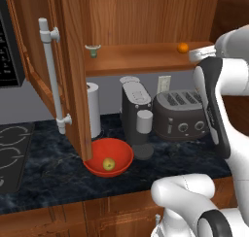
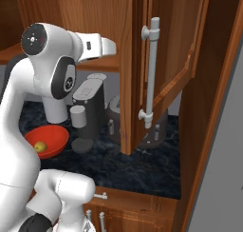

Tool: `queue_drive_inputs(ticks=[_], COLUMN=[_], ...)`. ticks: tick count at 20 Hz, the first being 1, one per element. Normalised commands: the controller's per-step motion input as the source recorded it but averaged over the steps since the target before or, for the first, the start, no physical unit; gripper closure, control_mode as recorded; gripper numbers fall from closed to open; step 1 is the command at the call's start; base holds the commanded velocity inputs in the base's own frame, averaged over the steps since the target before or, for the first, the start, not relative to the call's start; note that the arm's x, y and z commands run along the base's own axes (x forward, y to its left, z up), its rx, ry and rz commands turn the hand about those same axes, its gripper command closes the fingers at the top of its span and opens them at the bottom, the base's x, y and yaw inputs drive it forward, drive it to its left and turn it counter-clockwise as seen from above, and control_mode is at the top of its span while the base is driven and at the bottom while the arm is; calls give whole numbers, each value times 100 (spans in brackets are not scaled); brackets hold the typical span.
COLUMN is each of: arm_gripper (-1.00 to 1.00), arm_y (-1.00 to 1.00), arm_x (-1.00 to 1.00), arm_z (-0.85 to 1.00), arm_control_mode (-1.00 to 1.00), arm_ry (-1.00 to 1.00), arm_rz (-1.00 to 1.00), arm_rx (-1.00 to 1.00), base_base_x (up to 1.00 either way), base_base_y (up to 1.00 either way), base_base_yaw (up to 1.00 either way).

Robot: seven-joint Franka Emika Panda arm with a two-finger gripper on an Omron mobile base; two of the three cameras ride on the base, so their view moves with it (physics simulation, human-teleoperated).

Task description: Open the cabinet. Pick the apple and tangerine from the cabinet and place them into the bowl. Then close the cabinet.

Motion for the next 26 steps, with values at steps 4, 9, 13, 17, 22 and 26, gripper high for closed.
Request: queue_drive_inputs(ticks=[4,9,13,17,22,26], arm_gripper=[-100,-100,-100,-100,-100,-100], arm_y=[-5,-4,-1,-9,-17,-2], arm_x=[16,2,0,0,0,4], arm_z=[0,0,0,0,0,0], arm_control_mode=[-100,-100,-100,-100,-100,-100], arm_ry=[0,0,0,0,0,0], arm_rz=[-13,-6,0,-1,-1,0], arm_rx=[0,1,1,9,17,6], base_base_x=[0,0,0,0,0,0], base_base_y=[0,0,0,0,0,0], base_base_yaw=[0,0,0,0,0,0])
